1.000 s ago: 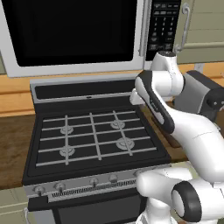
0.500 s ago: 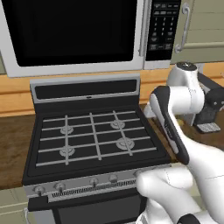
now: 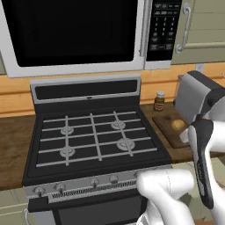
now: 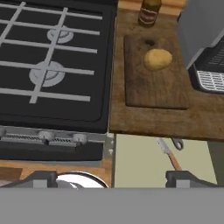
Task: Place the appropriate cutting tool for cutting the potato skin on the cutting board.
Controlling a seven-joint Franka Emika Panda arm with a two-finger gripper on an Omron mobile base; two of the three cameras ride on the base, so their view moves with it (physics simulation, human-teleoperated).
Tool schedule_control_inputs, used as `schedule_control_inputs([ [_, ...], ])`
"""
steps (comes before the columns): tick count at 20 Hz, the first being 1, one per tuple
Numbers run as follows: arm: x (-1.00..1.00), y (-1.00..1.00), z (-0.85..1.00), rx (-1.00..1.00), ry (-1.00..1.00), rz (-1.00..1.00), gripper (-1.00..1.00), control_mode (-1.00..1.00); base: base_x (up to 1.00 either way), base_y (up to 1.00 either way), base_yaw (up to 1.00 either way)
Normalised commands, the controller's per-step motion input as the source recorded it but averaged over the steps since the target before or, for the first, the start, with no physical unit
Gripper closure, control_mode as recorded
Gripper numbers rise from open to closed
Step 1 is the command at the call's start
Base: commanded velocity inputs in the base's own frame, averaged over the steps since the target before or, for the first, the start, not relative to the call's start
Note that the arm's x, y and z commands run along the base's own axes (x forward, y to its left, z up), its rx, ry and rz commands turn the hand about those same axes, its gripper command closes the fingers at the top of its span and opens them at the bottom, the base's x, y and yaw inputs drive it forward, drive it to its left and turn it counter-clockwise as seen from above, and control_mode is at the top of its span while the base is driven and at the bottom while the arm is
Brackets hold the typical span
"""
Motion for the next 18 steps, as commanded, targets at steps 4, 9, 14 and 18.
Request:
schedule_control_inputs([
  [4, -0.34, -1.00, 0.00, 0.00, 0.11, 0.00, -1.00, -1.00, 0.00, 0.00, 0.00],
  [9, -0.45, -0.92, -0.07, 0.00, 0.06, 0.00, -1.00, -1.00, 0.00, 0.00, 0.00],
  [14, -0.68, -0.70, -0.18, 0.03, 0.00, 0.00, -1.00, -1.00, 0.00, 0.00, 0.00],
  [18, -0.17, -0.54, -0.08, 0.04, 0.00, 0.00, -1.00, -1.00, 0.00, 0.00, 0.00],
])
